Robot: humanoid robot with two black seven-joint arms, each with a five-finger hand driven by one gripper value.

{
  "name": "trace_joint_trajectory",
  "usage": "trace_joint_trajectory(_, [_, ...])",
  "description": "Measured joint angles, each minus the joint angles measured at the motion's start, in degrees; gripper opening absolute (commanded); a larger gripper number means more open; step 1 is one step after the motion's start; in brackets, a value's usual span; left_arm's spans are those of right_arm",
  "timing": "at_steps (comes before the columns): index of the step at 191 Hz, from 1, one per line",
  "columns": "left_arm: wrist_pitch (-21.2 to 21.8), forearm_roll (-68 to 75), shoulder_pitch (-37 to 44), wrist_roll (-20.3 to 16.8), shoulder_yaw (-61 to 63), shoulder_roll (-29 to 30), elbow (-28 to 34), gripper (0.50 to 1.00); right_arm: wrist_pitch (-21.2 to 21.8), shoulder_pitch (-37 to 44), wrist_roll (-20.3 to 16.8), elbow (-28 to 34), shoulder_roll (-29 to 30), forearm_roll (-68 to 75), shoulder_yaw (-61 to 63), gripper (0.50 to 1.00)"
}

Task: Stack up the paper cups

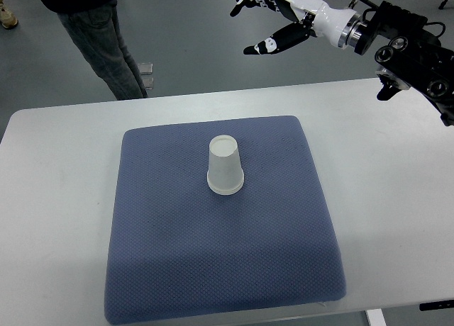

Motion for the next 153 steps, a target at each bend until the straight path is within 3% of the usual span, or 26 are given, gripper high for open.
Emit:
trace_joint_trajectory(71, [0.0, 0.0, 0.0, 0.0, 0.0, 0.0, 0.0, 1.0, -7.4, -3.2, -0.3, -0.2, 3.2, 34.3, 4.2, 0.911])
trace_joint_trajectory(121, [0.0, 0.0, 0.0, 0.0, 0.0, 0.0, 0.0, 1.0, -16.0, -6.9, -7.6, -0.2, 6.4, 49.7, 4.3, 0.911])
trace_joint_trajectory(153, [0.0, 0.0, 0.0, 0.0, 0.0, 0.0, 0.0, 1.0, -15.7, -8.8, -9.5, -0.1, 7.3, 52.7, 4.3, 0.911])
